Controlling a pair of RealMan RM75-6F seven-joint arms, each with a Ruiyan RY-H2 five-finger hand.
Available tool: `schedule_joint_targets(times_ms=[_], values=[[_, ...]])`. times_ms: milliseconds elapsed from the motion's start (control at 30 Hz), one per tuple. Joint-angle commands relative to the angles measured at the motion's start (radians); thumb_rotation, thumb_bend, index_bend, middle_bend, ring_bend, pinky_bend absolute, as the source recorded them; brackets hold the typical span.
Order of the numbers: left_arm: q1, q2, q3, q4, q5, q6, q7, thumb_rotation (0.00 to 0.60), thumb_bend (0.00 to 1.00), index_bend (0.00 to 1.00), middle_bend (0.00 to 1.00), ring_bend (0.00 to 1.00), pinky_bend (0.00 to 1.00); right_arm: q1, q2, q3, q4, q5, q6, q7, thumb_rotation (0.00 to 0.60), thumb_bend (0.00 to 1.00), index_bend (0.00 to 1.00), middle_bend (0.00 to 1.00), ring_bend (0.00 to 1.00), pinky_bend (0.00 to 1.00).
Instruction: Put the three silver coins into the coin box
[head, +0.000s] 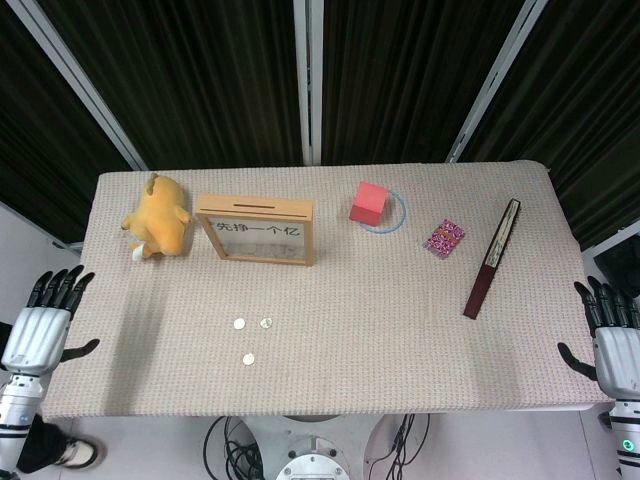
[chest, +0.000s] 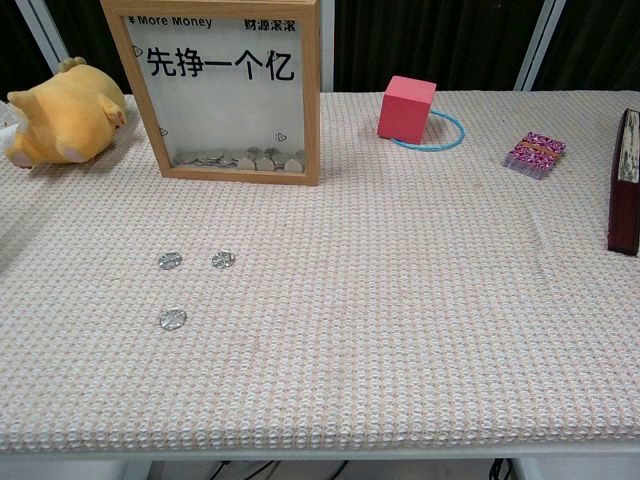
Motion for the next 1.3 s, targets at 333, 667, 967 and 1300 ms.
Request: schedule_joint_targets(times_ms=[333,667,967,1300], values=[[-0.004,-0.001,0.006,-0.013,0.029,0.005,0.015,0.600,0.03,0.06,0.00,0.00,0.00,-0.005,-0.002,-0.004,0.002,0.002,-0.002,0.008,0.600,0.17,0.00,0.00,0.00,0.00],[-0.038,-0.027,0.025,-0.049,0.126,0.004,0.031,0.600,0.03,0.07,0.04,0.00,0.00,-0.005,0.007,0.001,-0.021,0.009,-0.002,-0.003,0.600,0.17,0.00,0.00,0.00,0.00],[-0.122,-0.137,0.080,-0.032,0.276,-0.079,-0.005,0.600,0.03,0.14,0.10,0.00,0.07,-0.007,0.008,0.000,-0.020,0.016,-0.008,0.003,0.600,0.17,0.00,0.00,0.00,0.00],[-0.216,-0.322,0.093,0.042,0.317,-0.201,0.019,0.600,0.03,0.17,0.10,0.00,0.07,-0.024,0.020,-0.002,-0.022,0.022,0.008,0.018,0.600,0.17,0.00,0.00,0.00,0.00]])
